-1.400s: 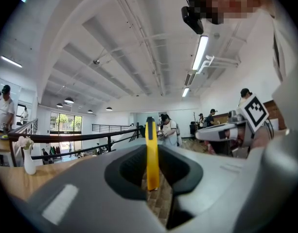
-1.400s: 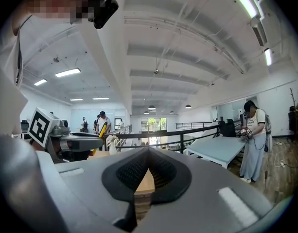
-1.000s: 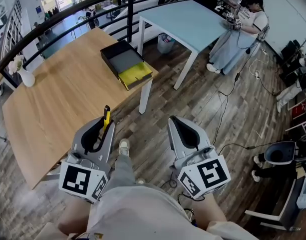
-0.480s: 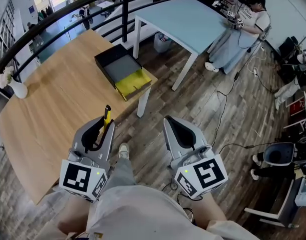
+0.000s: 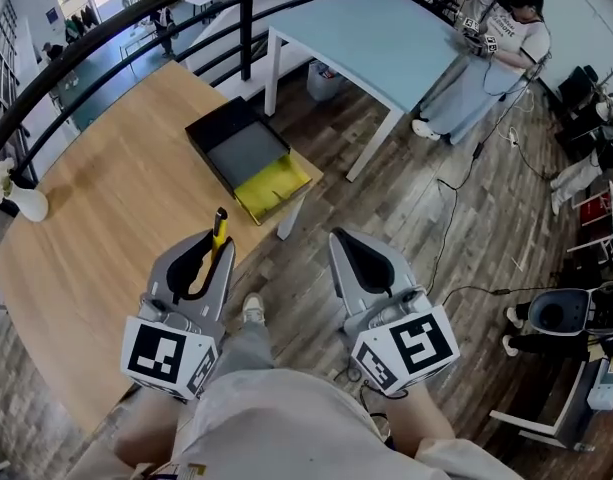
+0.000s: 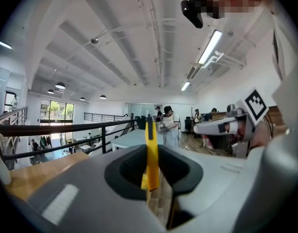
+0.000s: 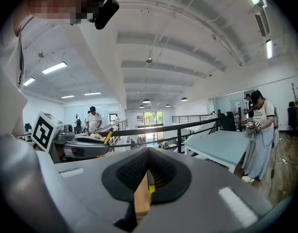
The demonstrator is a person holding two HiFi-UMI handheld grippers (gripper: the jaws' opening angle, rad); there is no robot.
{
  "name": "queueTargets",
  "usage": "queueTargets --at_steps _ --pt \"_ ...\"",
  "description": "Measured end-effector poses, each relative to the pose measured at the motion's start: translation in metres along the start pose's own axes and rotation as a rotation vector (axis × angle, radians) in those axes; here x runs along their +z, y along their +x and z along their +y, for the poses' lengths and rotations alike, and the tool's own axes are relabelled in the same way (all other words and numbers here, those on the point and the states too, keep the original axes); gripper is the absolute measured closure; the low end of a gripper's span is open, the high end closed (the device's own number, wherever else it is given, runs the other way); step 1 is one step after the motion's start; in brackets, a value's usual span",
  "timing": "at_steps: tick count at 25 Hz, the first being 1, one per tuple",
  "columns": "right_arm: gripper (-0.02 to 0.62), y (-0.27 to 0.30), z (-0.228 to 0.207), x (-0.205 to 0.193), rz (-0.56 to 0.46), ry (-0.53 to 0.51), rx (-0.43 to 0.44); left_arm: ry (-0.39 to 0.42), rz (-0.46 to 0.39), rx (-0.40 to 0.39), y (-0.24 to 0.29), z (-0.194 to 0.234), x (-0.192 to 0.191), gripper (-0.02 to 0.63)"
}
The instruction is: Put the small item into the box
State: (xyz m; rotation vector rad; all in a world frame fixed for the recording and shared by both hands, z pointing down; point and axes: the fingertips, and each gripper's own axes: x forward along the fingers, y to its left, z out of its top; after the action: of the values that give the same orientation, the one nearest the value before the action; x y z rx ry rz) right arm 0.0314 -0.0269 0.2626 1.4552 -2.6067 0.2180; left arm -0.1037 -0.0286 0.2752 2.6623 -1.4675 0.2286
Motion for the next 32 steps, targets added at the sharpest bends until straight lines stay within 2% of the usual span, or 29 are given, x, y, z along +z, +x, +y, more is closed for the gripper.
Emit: queueTargets --at_steps 7,13,26,32 --pt "0.597 0.062 -0.008 0.025 0.011 0.004 -0.014 0.004 0.009 -0.037 0.039 0.050 0.022 0.543" --pt "0.596 0.102 -0.017 0.029 0.023 -0.003 -0.039 -0.003 0.003 -0.071 0.066 0.081 0.022 0.542" --pt "0.597 0.146 -0.024 0.038 0.026 0.002 -0.069 0.003 -0.015 -0.103 0.090 0.117 0.031 0.542" --pt "0.597 0.148 -0.026 0.037 0.023 0.011 -0.055 0.014 0.003 -0.082 0.091 0.119 0.027 0.541"
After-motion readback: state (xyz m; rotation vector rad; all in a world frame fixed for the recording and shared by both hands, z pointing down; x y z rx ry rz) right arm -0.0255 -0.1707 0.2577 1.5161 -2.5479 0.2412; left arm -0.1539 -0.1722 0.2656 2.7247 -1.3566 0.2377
